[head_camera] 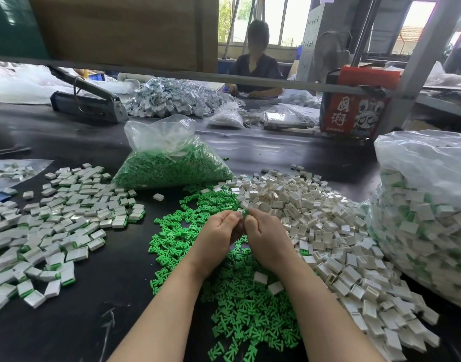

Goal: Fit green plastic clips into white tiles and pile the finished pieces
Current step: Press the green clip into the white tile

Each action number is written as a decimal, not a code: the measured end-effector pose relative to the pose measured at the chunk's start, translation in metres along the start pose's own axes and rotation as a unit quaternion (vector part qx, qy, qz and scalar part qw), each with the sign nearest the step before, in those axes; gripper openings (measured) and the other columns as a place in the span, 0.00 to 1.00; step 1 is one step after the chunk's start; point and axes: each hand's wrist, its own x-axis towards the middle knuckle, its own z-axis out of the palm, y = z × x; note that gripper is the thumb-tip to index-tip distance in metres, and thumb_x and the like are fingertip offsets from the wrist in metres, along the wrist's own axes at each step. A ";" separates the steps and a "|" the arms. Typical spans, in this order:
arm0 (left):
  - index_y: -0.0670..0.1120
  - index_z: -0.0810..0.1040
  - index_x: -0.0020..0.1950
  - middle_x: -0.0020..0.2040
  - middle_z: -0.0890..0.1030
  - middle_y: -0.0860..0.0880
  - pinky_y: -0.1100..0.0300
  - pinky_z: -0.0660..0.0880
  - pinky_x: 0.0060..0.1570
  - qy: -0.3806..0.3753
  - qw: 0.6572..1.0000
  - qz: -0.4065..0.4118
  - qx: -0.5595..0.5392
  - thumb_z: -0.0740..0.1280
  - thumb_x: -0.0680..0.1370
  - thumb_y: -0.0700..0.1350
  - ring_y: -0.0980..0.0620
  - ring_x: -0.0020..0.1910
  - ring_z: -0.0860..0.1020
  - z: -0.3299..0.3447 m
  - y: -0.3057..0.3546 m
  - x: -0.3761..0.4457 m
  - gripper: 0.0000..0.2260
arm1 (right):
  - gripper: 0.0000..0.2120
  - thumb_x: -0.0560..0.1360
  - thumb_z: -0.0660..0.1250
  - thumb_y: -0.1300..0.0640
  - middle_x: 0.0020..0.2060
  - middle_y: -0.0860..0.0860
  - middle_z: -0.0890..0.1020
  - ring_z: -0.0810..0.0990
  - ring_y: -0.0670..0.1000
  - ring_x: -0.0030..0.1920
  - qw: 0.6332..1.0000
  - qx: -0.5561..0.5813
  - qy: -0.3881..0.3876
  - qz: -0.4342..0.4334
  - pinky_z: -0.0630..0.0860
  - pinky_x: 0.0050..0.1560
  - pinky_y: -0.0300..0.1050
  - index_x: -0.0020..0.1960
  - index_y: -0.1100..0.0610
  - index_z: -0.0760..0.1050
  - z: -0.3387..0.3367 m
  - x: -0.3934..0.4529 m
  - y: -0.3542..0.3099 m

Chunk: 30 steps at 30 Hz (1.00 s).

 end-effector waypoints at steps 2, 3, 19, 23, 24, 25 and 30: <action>0.47 0.71 0.37 0.28 0.69 0.55 0.68 0.65 0.25 -0.001 1.000 -0.009 -0.018 0.57 0.84 0.43 0.58 0.26 0.66 -0.001 -0.002 0.002 0.15 | 0.11 0.71 0.50 0.52 0.29 0.50 0.73 0.69 0.50 0.31 1.000 0.025 0.003 0.004 0.68 0.35 0.51 0.33 0.53 0.66 -0.002 0.001 0.000; 0.48 0.71 0.37 0.28 0.68 0.54 0.66 0.65 0.25 -0.001 1.000 -0.011 -0.016 0.57 0.84 0.44 0.57 0.26 0.65 -0.003 -0.003 0.002 0.15 | 0.11 0.71 0.51 0.52 0.29 0.50 0.73 0.69 0.50 0.31 0.999 0.034 0.007 0.008 0.69 0.36 0.52 0.33 0.54 0.67 -0.003 0.001 0.001; 0.45 0.72 0.40 0.28 0.68 0.57 0.65 0.63 0.27 -0.006 0.999 0.006 0.047 0.57 0.84 0.43 0.57 0.27 0.65 -0.003 -0.005 0.002 0.13 | 0.16 0.82 0.58 0.55 0.29 0.47 0.74 0.70 0.45 0.30 0.996 0.059 0.060 0.017 0.68 0.34 0.48 0.36 0.49 0.68 -0.001 0.002 0.001; 0.44 0.74 0.42 0.26 0.74 0.58 0.72 0.67 0.28 0.008 0.998 0.022 0.053 0.55 0.85 0.41 0.63 0.26 0.70 0.002 -0.002 0.001 0.14 | 0.16 0.82 0.58 0.57 0.29 0.49 0.74 0.70 0.49 0.31 0.988 0.103 0.100 0.052 0.69 0.36 0.51 0.37 0.58 0.72 0.006 0.002 -0.007; 0.43 0.74 0.43 0.26 0.75 0.59 0.73 0.68 0.28 0.007 0.999 0.025 0.041 0.55 0.85 0.39 0.64 0.26 0.72 0.004 0.000 0.000 0.14 | 0.16 0.82 0.59 0.57 0.29 0.50 0.75 0.71 0.50 0.32 0.985 0.114 0.113 0.058 0.69 0.36 0.51 0.37 0.59 0.73 0.008 0.002 -0.009; 0.43 0.74 0.43 0.27 0.77 0.59 0.74 0.69 0.28 0.004 0.999 0.026 0.026 0.54 0.85 0.38 0.65 0.26 0.74 0.005 0.002 0.000 0.14 | 0.16 0.82 0.59 0.57 0.30 0.51 0.75 0.72 0.50 0.32 0.983 0.123 0.123 0.062 0.70 0.37 0.51 0.37 0.60 0.74 0.009 0.002 -0.010; 0.43 0.74 0.43 0.26 0.77 0.60 0.75 0.69 0.28 0.012 0.999 0.028 0.018 0.54 0.85 0.38 0.66 0.26 0.74 0.007 0.006 -0.003 0.14 | 0.16 0.83 0.58 0.55 0.30 0.49 0.76 0.72 0.48 0.32 0.984 0.119 0.117 0.062 0.69 0.36 0.49 0.39 0.59 0.74 0.012 0.001 -0.009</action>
